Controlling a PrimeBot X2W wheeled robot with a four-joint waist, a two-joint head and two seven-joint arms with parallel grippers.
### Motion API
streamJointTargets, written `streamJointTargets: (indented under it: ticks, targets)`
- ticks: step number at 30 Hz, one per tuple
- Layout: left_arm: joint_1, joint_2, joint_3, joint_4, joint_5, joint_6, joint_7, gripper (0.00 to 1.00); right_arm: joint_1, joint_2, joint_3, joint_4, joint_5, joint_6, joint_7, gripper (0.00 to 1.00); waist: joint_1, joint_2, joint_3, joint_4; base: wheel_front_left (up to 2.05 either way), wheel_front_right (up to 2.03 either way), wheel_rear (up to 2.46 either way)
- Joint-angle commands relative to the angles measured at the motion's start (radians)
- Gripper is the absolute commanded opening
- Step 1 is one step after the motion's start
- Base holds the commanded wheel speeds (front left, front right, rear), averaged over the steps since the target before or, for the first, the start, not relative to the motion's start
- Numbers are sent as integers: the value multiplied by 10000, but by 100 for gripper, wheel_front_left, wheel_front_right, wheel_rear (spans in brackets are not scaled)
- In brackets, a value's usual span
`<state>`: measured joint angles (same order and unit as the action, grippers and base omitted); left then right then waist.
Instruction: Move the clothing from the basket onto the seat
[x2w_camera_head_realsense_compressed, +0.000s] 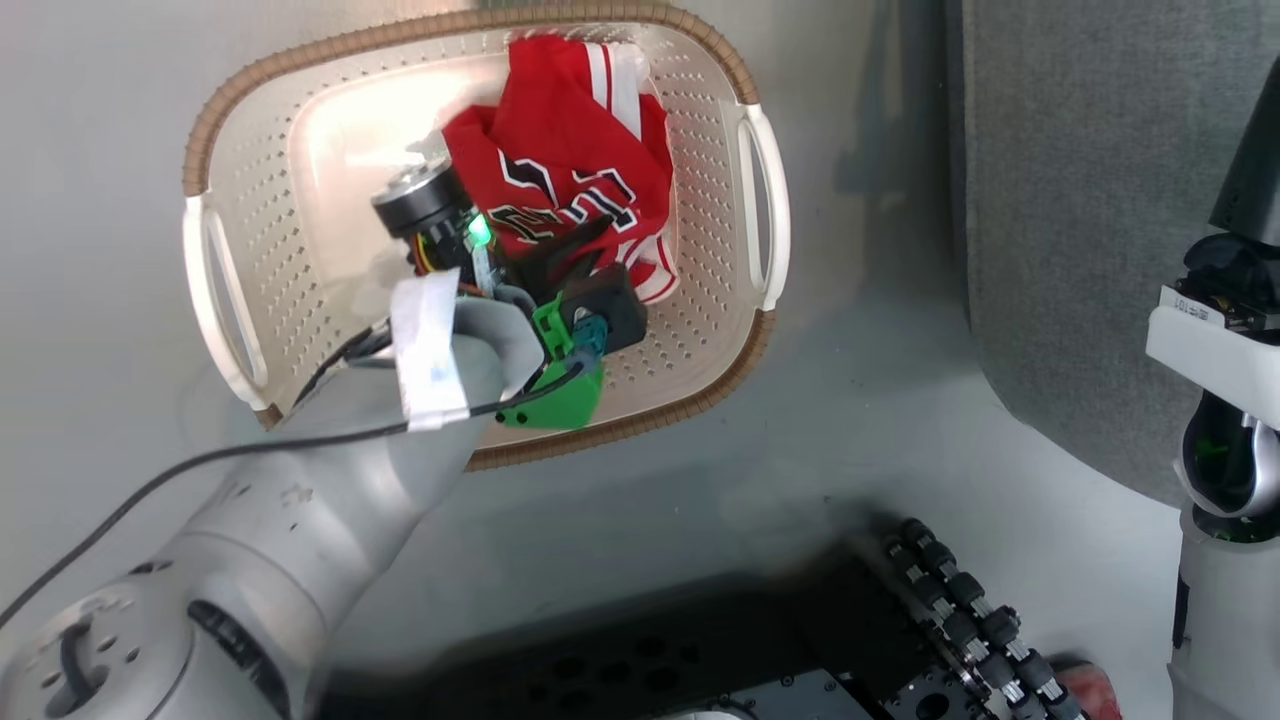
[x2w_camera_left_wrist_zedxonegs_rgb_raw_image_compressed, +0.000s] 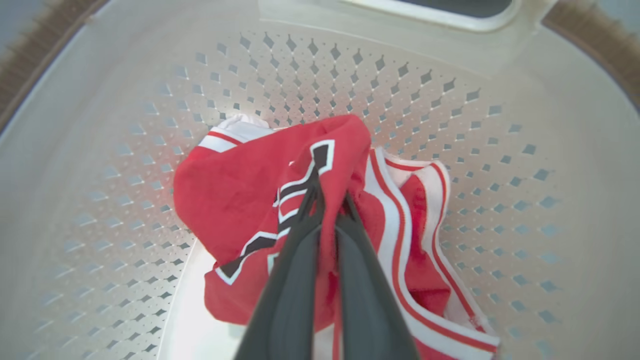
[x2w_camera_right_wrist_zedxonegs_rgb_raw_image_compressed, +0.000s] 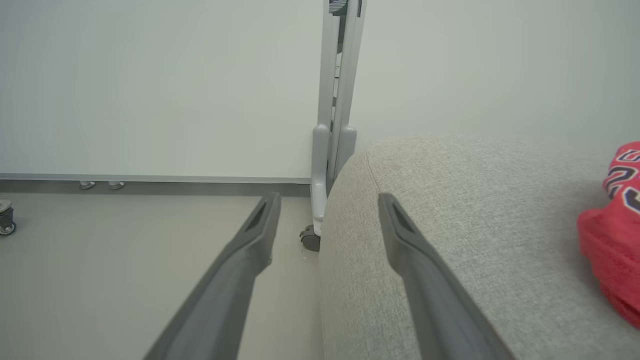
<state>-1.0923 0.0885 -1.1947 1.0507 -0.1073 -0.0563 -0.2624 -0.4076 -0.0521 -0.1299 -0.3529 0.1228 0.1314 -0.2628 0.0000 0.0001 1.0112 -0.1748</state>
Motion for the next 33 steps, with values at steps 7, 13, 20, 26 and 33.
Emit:
streamJointTargets:
  ticks: [7,13,20,26,33]
  targets:
    - [1463,547,1058,-1935,-830,454,-32,0,287,7,4,344,10,-14,-30,100,0,-1,-1787,199,0,0,0]
    - [2770,552,2092,-3321,-1292,651,-33,0,919,-2,44,714,-61,-14,-29,100,0,-1,-3391,521,0,0,0]
    - [4679,639,3548,-4760,-1559,617,-33,0,1694,-18,396,1296,126,-14,-30,100,0,-1,-5531,652,0,0,0]
    - [6262,642,4747,-5915,-1429,590,-22,0,2412,-120,879,1768,133,-14,-30,100,0,-1,-7203,667,0,0,0]
    - [7763,426,5988,-7150,-1119,503,-22,0,3289,-226,1340,2081,96,-14,-30,100,0,-1,-8711,650,0,0,0]
